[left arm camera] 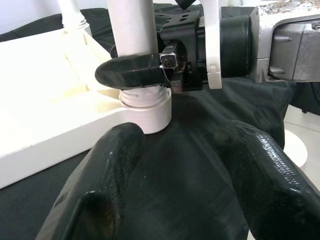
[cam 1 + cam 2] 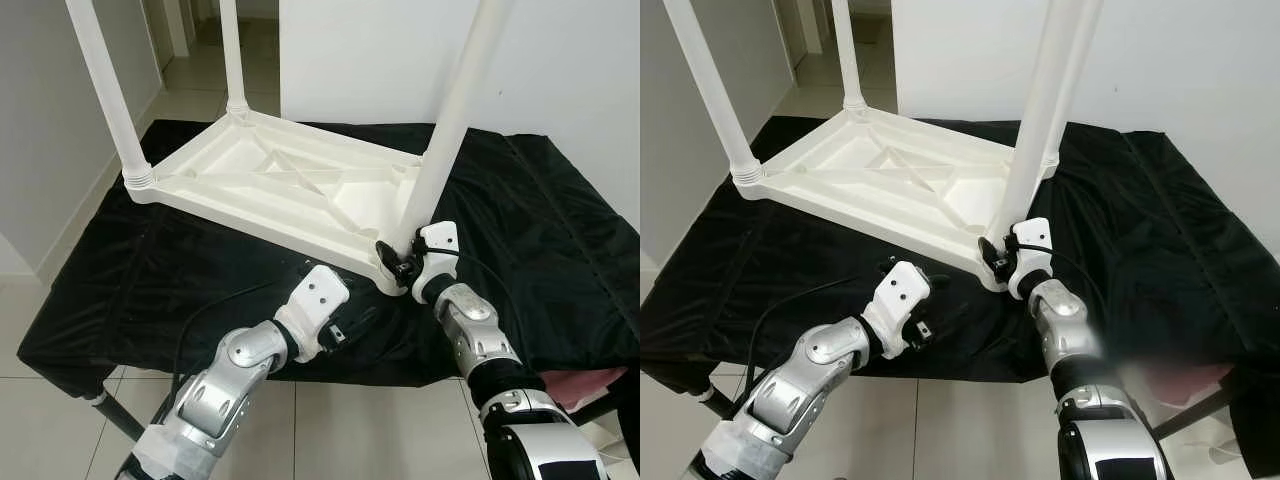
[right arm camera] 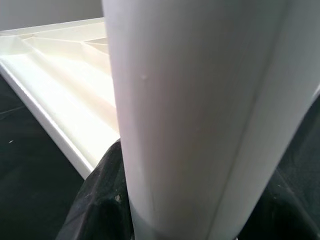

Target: Building children table

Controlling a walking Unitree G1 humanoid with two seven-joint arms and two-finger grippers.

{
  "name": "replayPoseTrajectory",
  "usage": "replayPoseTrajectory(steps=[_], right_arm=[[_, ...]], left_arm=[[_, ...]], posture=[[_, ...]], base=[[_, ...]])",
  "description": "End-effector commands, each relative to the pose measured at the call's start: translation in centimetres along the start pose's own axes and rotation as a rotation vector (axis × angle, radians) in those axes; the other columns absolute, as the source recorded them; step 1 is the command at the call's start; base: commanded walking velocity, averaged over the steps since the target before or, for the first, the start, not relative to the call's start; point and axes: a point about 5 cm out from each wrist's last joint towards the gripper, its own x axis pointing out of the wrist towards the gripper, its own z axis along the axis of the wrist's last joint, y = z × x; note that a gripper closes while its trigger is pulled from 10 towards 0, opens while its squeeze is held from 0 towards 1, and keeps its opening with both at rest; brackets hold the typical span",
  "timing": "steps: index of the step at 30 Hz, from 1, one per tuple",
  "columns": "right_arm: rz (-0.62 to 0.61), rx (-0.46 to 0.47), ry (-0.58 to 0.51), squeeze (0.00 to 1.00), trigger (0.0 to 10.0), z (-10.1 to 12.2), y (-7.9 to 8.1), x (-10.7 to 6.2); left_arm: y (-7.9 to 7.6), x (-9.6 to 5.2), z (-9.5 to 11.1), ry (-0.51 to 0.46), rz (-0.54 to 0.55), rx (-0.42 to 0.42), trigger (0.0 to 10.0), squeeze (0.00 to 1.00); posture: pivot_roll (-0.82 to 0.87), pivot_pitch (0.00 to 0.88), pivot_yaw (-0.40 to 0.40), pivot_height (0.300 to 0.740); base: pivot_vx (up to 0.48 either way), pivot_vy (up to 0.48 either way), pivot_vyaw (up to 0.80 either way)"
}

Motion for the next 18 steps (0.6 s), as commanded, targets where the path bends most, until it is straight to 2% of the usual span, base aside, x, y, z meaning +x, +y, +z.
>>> replayPoseTrajectory(steps=[1,2,4,9,12,13,15,18], right_arm=[[-0.052,0.014,-0.037,0.0,10.0,0.7,0.3,0.2],[-0.052,0.014,-0.037,0.0,10.0,0.7,0.3,0.2],[-0.157,0.021,-0.046,0.0,10.0,0.7,0.8,-0.1],[-0.214,0.002,-0.029,0.0,10.0,0.4,1.0,-0.3],[-0.418,0.048,0.047,0.0,10.0,-0.6,1.9,-0.5],[-0.418,0.048,0.047,0.0,10.0,-0.6,1.9,-0.5],[-0.505,0.072,0.053,0.0,10.0,-0.6,2.4,-0.7],[-0.528,0.086,0.047,0.0,10.0,-0.6,2.6,-0.7]], left_arm=[[-0.2,-0.1,-0.3,0.016,-0.027,0.022,10.0,0.0],[-0.2,-0.1,-0.3,0.016,-0.027,0.022,10.0,0.0],[-0.3,-0.2,-0.7,0.031,-0.029,0.036,10.0,0.0],[-0.3,-0.2,-0.8,0.035,-0.027,0.045,10.0,0.0],[-0.4,-0.2,-1.1,0.043,-0.01,0.065,10.0,0.0],[-0.4,-0.2,-1.1,0.043,-0.01,0.065,10.0,0.0],[-0.6,0.0,-0.9,0.032,-0.006,0.057,10.0,0.0],[-0.6,0.1,-0.8,0.024,-0.006,0.051,10.0,0.0]], posture=[[0.01,0.003,-0.023,0.74],[0.01,0.003,-0.023,0.74],[0.01,0.007,-0.024,0.74],[0.01,0.008,-0.026,0.74],[0.01,0.007,-0.026,0.74],[0.01,0.007,-0.026,0.74],[0.01,0.004,-0.033,0.74],[0.01,0.005,-0.034,0.74]], base=[[0.0,0.0,0.0],[0.0,0.0,0.0],[0.0,0.0,0.0],[0.0,0.0,0.0],[0.0,0.0,0.0],[0.0,0.0,0.0],[0.0,0.0,0.0],[0.0,0.0,0.0]])
